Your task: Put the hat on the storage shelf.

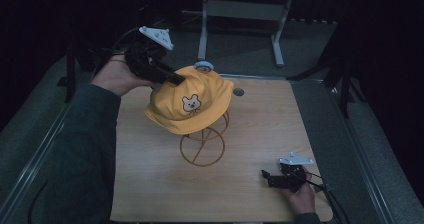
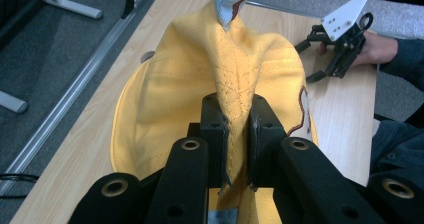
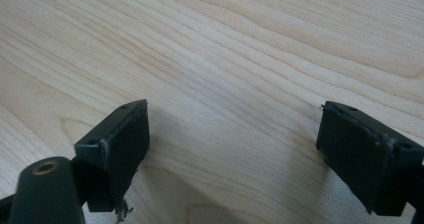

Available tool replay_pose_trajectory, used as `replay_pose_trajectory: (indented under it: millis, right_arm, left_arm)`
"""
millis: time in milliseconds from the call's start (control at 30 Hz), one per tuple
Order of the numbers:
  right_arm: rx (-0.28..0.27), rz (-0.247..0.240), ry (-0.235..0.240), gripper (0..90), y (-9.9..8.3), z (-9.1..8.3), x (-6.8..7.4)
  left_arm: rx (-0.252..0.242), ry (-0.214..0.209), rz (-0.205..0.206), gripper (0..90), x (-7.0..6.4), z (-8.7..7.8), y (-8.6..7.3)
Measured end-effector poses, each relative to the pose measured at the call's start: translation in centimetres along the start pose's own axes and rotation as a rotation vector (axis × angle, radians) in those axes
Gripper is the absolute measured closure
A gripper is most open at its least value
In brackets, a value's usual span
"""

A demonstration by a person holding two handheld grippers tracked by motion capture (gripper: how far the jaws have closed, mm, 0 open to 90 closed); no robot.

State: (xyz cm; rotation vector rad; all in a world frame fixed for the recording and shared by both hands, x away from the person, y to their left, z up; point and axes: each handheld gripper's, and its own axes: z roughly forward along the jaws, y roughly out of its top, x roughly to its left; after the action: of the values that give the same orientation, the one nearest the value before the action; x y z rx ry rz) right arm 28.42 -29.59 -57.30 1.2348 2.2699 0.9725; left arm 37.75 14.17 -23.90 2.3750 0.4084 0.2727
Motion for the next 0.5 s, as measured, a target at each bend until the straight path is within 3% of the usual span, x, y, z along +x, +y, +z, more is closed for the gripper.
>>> replay_pose_trajectory:
  millis: [500]
  right_arm:
    - [0.001,-0.001,0.0,13.6,0.0,0.0,0.0]
  left_arm:
    - [0.034,-0.009,-0.002,80.0,0.2,2.6,1.1]
